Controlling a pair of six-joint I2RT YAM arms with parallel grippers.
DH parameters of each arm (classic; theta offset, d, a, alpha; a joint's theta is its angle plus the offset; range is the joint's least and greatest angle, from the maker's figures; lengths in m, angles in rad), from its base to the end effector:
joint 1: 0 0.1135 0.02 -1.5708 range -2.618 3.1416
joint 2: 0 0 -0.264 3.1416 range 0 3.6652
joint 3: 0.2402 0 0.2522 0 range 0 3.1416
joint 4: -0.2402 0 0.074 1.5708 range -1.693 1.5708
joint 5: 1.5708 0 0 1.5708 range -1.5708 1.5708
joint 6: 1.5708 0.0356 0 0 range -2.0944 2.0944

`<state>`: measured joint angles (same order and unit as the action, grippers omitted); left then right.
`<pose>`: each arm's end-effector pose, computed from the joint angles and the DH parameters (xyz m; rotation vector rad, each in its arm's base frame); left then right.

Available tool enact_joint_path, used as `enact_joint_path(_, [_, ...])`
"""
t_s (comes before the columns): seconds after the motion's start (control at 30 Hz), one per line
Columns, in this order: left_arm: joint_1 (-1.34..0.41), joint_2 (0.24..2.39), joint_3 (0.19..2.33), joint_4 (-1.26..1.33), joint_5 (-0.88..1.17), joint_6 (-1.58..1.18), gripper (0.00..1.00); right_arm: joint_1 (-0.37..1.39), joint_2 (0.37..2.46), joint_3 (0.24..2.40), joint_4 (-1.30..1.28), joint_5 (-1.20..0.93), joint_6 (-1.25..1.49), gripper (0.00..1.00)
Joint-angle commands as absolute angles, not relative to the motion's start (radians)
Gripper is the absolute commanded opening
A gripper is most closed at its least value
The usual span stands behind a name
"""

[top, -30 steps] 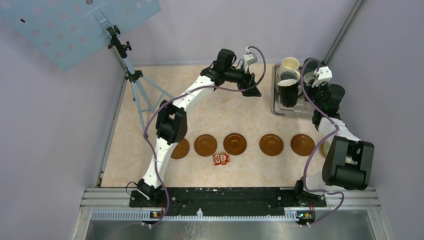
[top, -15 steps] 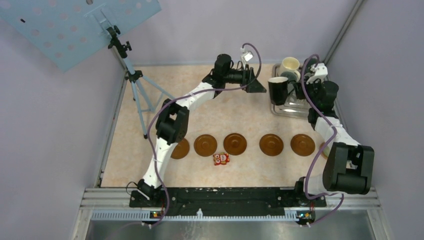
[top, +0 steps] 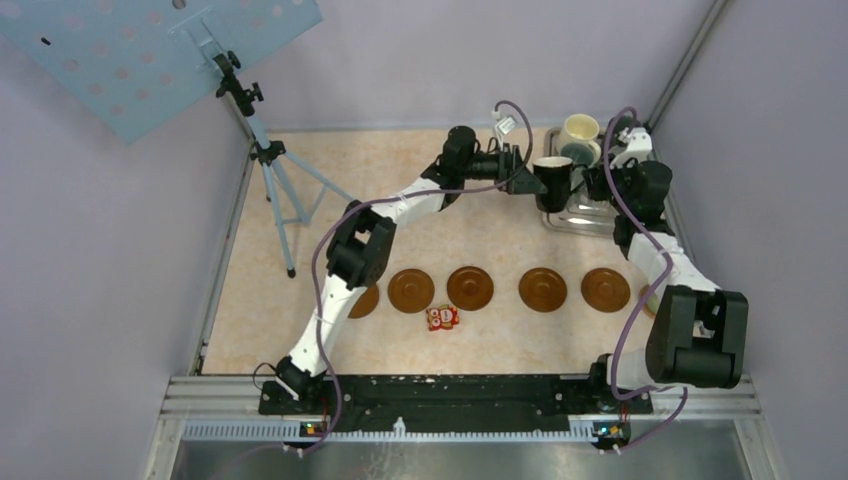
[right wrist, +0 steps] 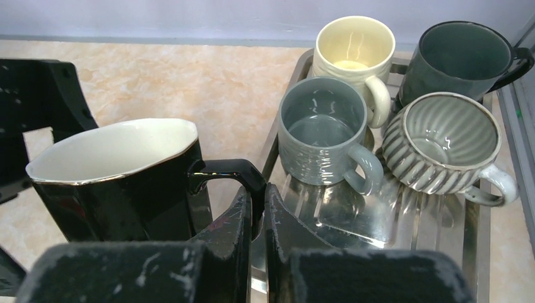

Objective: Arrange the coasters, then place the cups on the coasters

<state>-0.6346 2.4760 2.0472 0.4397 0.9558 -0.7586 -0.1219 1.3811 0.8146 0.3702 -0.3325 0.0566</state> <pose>0.4417 -0.3613 0.2303 0.7726 1.7283 -1.7541 0.3138 -0.0267 0.2709 -0.0839 1.7607 0.2461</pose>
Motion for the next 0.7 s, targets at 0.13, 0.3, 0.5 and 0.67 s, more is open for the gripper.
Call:
enact_joint_path(0.13, [-0.655,2.503,2.063,0.612,0.944,-0.846,0.99,-0.093,1.318,0.895,0.420,-0.337,0.129,0.00])
enact_joint_path(0.3, [-0.669,2.513,2.025,0.725,0.939,-0.919,0.99,-0.065,1.329,0.892,0.409,-0.323,0.167,0.00])
enact_joint_path(0.5, [-0.670,2.528,2.025,0.725,0.906,-0.936,0.99,-0.042,1.330,0.906,0.371,-0.314,0.231,0.00])
enact_joint_path(0.67, [-0.673,2.551,2.054,0.682,0.859,-0.917,0.99,-0.006,1.326,0.892,0.351,-0.300,0.250,0.00])
